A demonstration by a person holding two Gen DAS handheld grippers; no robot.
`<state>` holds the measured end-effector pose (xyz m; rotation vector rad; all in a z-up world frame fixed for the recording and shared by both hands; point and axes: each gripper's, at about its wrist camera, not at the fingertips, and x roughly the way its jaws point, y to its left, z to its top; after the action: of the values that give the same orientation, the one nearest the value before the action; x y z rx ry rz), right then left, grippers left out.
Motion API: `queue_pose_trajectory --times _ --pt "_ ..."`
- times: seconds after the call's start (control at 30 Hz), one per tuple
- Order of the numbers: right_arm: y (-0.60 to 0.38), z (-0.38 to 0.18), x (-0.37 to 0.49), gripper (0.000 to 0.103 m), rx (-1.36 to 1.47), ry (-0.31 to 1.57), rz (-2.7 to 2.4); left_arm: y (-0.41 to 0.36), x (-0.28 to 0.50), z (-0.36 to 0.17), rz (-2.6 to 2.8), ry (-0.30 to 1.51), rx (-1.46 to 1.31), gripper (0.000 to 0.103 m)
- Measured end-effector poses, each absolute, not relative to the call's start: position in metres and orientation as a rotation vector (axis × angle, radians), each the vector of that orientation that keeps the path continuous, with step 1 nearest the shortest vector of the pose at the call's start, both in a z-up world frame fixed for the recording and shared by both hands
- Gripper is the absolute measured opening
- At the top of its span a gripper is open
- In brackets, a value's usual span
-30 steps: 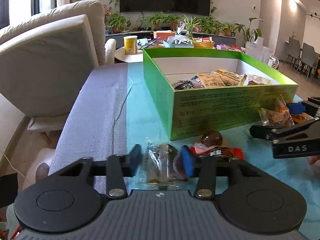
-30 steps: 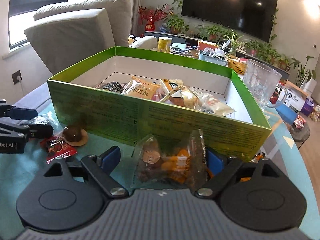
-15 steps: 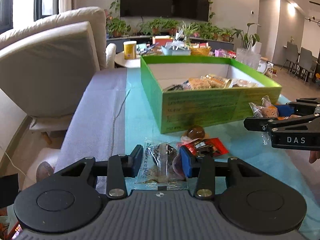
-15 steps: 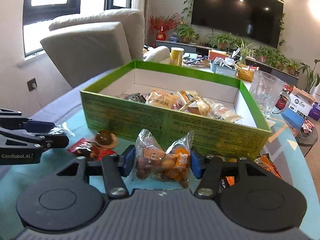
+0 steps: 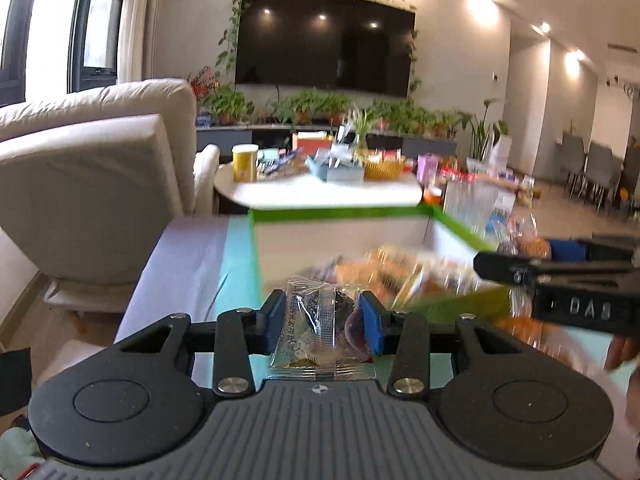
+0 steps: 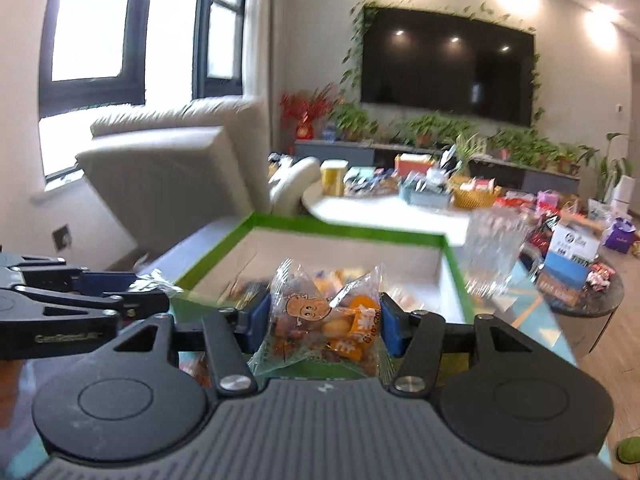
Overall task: Organize snacks
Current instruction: 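Carry both clear bags up over the green box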
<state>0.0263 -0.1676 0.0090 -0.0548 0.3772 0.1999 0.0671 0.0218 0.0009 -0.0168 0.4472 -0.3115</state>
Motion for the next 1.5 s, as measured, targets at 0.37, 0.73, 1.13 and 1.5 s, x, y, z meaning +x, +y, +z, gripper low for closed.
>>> queue_pose_trajectory --times 0.37,0.73,1.13,1.5 --pt "-0.197 0.016 0.067 0.047 0.003 0.345 0.123 0.001 0.114 0.006 -0.283 0.456 -0.022 0.038" --pt "-0.207 0.002 0.097 0.047 0.029 0.388 0.107 -0.007 0.149 -0.003 -0.255 0.494 -0.014 0.038" --pt "-0.208 -0.011 0.119 0.047 0.034 0.439 0.086 -0.02 0.172 -0.015 -0.269 0.531 0.011 0.038" --pt "-0.208 -0.023 0.125 0.047 0.028 0.494 0.072 -0.027 0.177 -0.027 -0.279 0.575 0.028 0.038"
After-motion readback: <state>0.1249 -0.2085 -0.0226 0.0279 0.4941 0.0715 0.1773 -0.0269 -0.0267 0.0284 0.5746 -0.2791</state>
